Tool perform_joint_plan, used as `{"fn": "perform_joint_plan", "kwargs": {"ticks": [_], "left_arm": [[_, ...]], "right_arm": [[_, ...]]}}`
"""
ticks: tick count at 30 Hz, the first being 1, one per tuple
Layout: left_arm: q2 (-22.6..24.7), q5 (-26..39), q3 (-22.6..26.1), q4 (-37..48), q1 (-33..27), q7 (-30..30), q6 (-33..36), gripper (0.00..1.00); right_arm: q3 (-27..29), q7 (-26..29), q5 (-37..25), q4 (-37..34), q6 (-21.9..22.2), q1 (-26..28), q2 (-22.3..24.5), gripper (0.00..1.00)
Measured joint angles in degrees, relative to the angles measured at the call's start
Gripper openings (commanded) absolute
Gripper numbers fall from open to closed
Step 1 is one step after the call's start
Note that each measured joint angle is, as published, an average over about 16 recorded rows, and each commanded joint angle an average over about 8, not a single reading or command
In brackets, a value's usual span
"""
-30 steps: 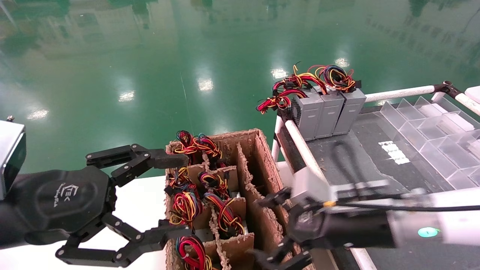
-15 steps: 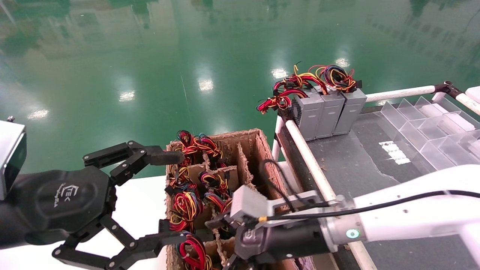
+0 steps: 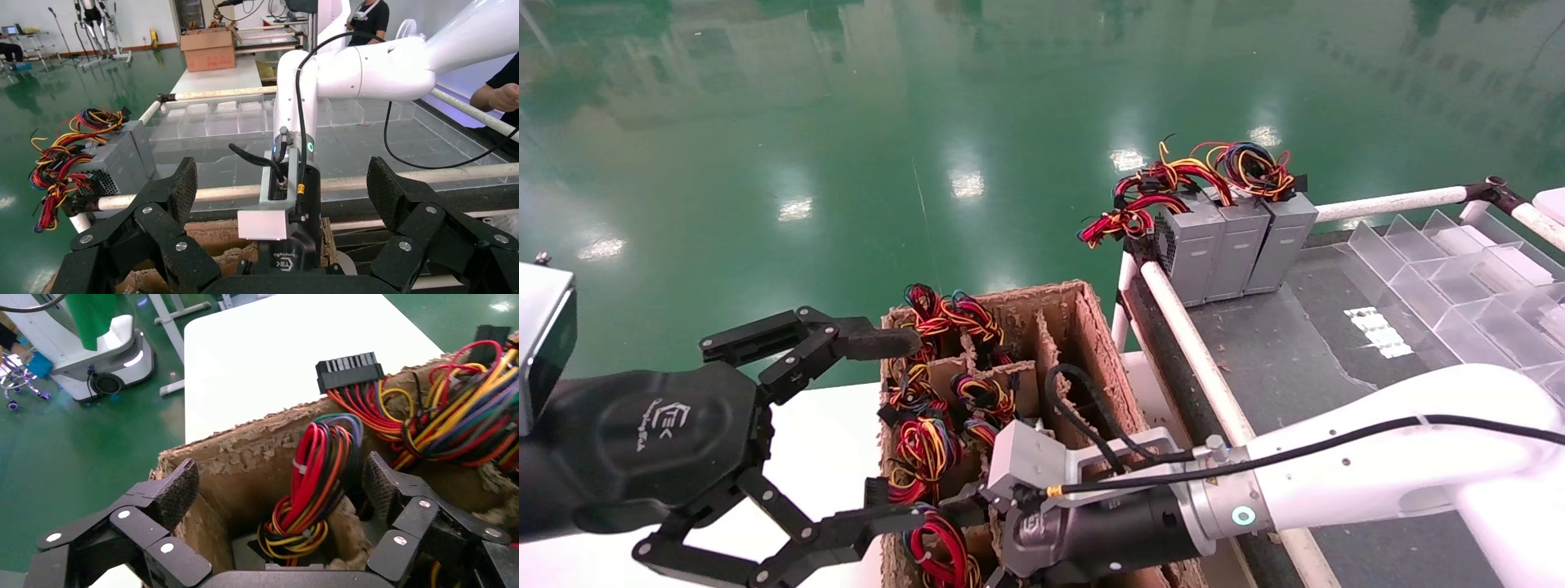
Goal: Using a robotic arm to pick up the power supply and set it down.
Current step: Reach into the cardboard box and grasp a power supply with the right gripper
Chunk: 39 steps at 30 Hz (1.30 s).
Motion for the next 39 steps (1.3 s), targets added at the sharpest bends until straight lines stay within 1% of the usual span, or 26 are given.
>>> {"fn": "perform_joint_plan", "kwargs": {"ticks": [10,39], "left_arm": [[0.0,0.0,0.0,0.0,0.0,0.0,0.0,1.00],[0.0,0.0,0.0,0.0,0.0,0.0,0.0,1.00]], "right_arm": [[0.2,-1.1,0.6,-1.5,0.2,-0.4,-0.6,0.00],[1.2,-2.6,1.7,-3.3,0.4,-1.5,0.6,0.00]]}}
